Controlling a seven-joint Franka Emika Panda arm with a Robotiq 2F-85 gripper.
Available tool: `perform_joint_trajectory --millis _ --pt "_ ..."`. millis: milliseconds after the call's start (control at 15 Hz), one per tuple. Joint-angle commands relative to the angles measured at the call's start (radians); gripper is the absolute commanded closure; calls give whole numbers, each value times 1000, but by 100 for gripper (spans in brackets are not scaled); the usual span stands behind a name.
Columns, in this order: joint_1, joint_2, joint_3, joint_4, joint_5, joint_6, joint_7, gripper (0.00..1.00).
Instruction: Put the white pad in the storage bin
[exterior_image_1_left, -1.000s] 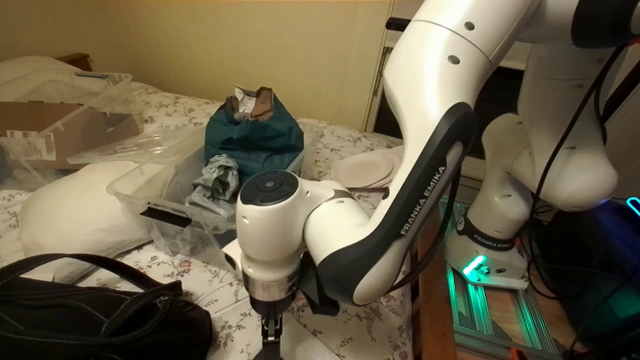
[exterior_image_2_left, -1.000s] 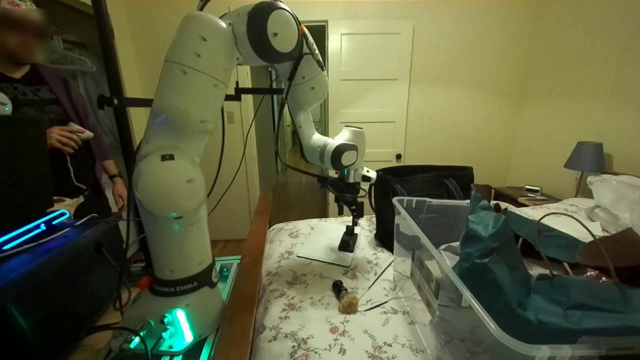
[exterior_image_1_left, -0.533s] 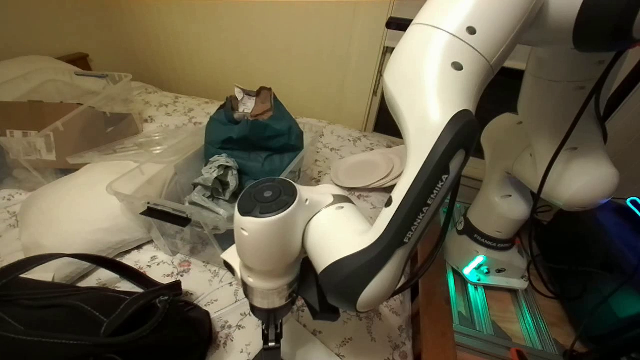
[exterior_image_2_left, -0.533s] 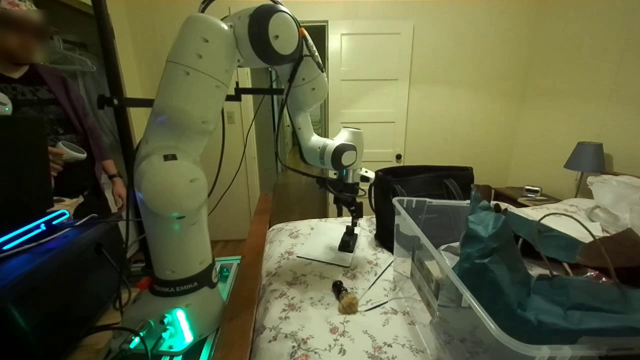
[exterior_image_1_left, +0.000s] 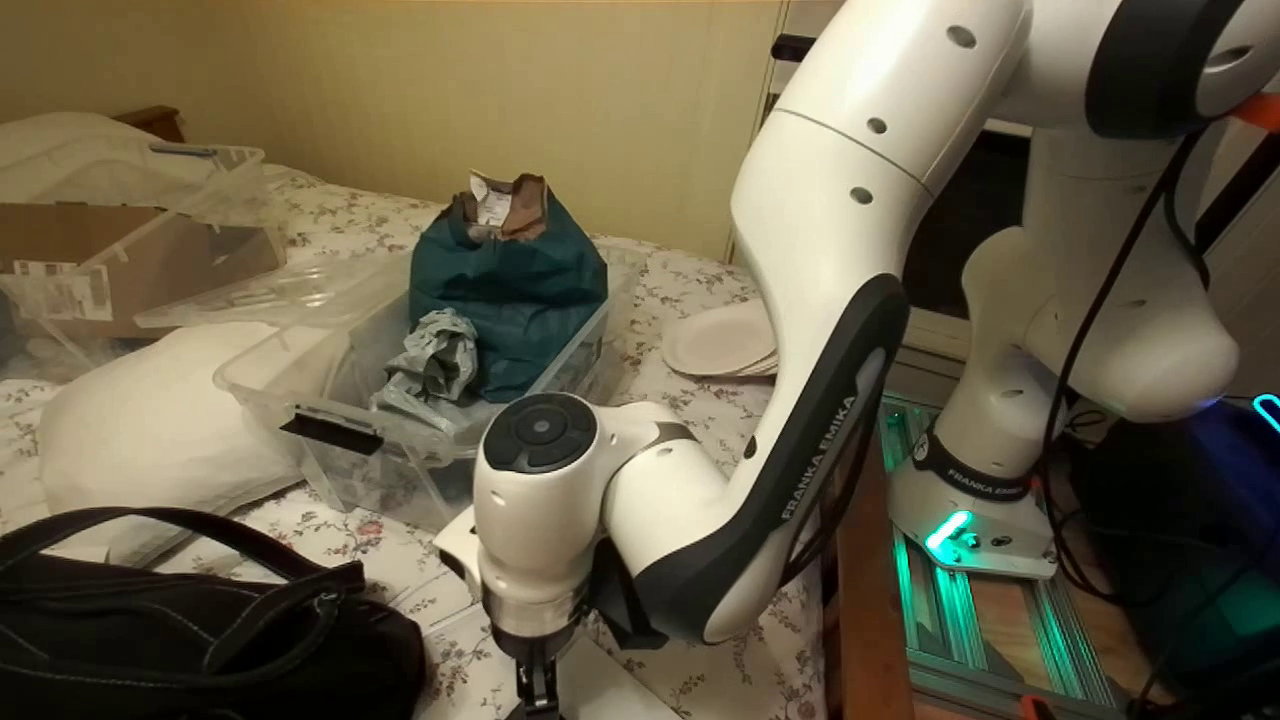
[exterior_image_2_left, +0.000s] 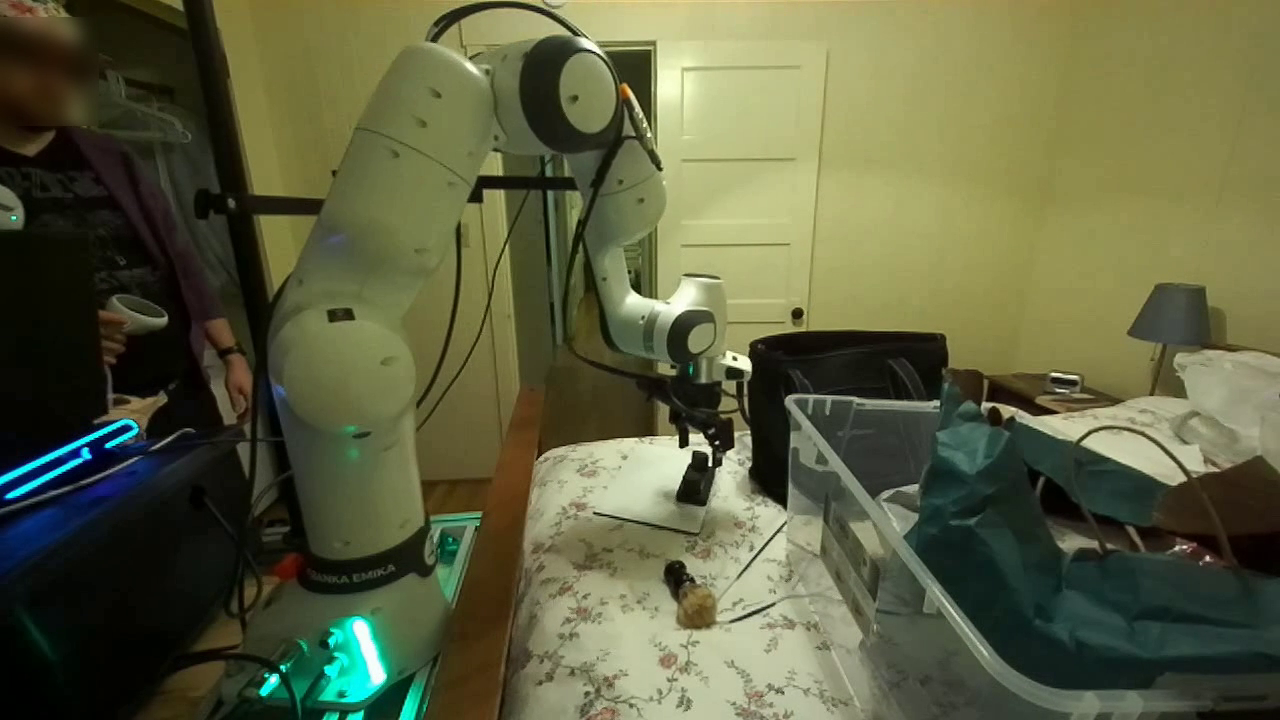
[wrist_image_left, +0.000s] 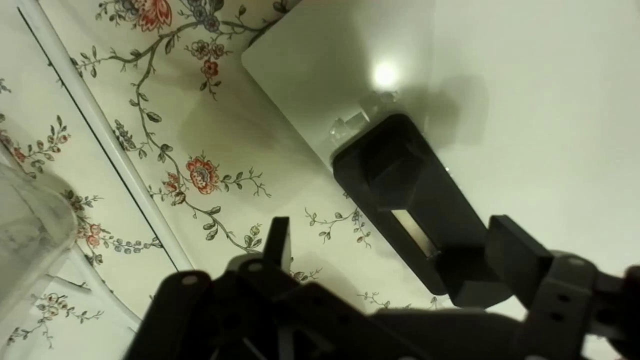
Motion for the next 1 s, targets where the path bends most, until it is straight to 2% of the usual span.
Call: perform_joint_trajectory --millis 0,400,600,733,933 --pt "3 76 -8 52 -25 36 -52 0" --pt "11 157 -12 135 -20 5 -105 0" --pt "8 183 -7 161 -12 -7 -118 5" --pt "3 193 3 172 -4 -28 -129 19" --pt "7 197 9 187 -2 -76 -129 29"
